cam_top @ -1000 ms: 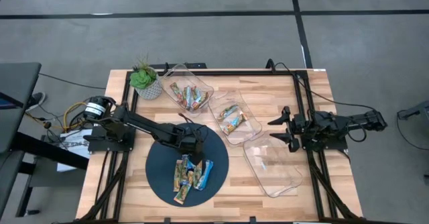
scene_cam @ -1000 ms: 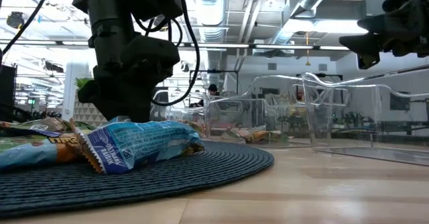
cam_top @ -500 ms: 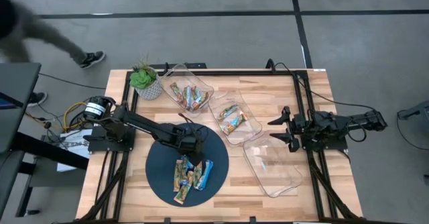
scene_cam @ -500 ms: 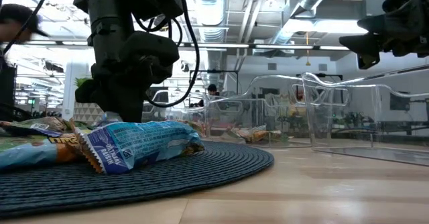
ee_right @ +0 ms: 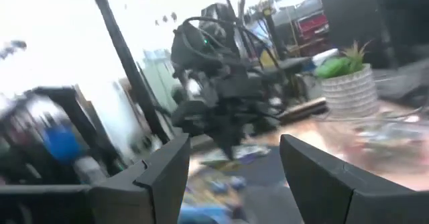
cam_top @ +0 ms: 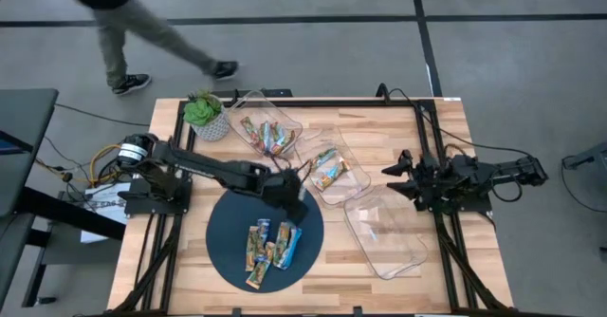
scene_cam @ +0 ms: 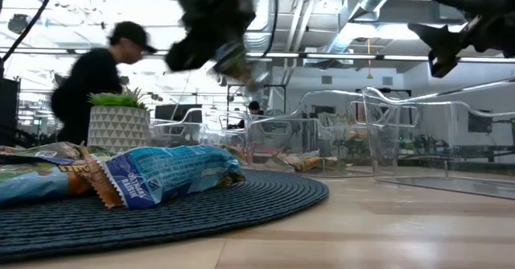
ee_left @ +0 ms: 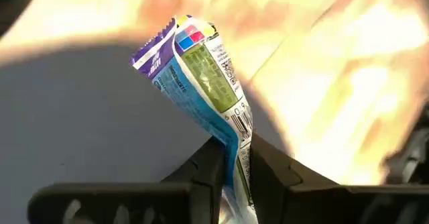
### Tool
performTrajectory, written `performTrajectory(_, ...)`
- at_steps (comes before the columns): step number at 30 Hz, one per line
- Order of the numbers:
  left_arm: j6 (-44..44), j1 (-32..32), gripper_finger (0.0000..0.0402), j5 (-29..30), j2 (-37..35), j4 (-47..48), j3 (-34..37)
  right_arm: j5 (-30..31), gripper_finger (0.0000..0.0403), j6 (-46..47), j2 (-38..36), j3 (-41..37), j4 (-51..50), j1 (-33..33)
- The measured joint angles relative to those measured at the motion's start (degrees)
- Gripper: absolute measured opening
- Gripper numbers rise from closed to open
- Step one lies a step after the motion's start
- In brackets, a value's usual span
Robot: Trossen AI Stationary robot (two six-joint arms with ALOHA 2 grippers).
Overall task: Pick and place Granola Bars by type
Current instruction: Put the blue granola bar into the bottom transparent bin
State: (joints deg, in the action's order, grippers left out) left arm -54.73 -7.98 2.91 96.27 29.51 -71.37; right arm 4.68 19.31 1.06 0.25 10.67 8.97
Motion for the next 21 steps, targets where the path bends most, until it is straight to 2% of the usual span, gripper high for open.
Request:
performTrajectory(3,4.6,2.1,0.0050,1.7,-0.1,-0.4,-5.6,2.5,0.0224,10.5,0.1,0.0,2.8,-0.1)
performTrajectory(5,8.4,3.1,0.0050,2.8,-0.1,-1.8,-9.3,5.6,0.0224,21.2,0.0,0.0,3.9,-0.1)
performTrajectory(7,13.2,4.2,0.0050,3.4,-0.1,-5.8,-12.2,9.4,0.0224,31.0,0.1,0.0,4.5,-0.1)
performTrajectory(9,16.8,5.3,0.0050,3.5,-0.1,-10.2,-14.3,12.4,0.0224,35.6,0.1,0.0,4.6,-0.1)
performTrajectory(12,18.9,6.7,0.0050,3.2,0.0,-16.2,-16.7,12.2,0.0224,36.7,0.1,0.3,5.2,-0.1)
performTrajectory(14,19.6,8.0,0.0050,0.2,0.2,-20.4,-17.1,12.1,0.0224,37.2,1.2,1.5,4.9,-0.1)
performTrajectory(21,17.6,11.3,0.0050,-10.5,3.2,-27.9,-17.0,11.0,0.0224,33.1,13.3,8.7,8.3,-0.1)
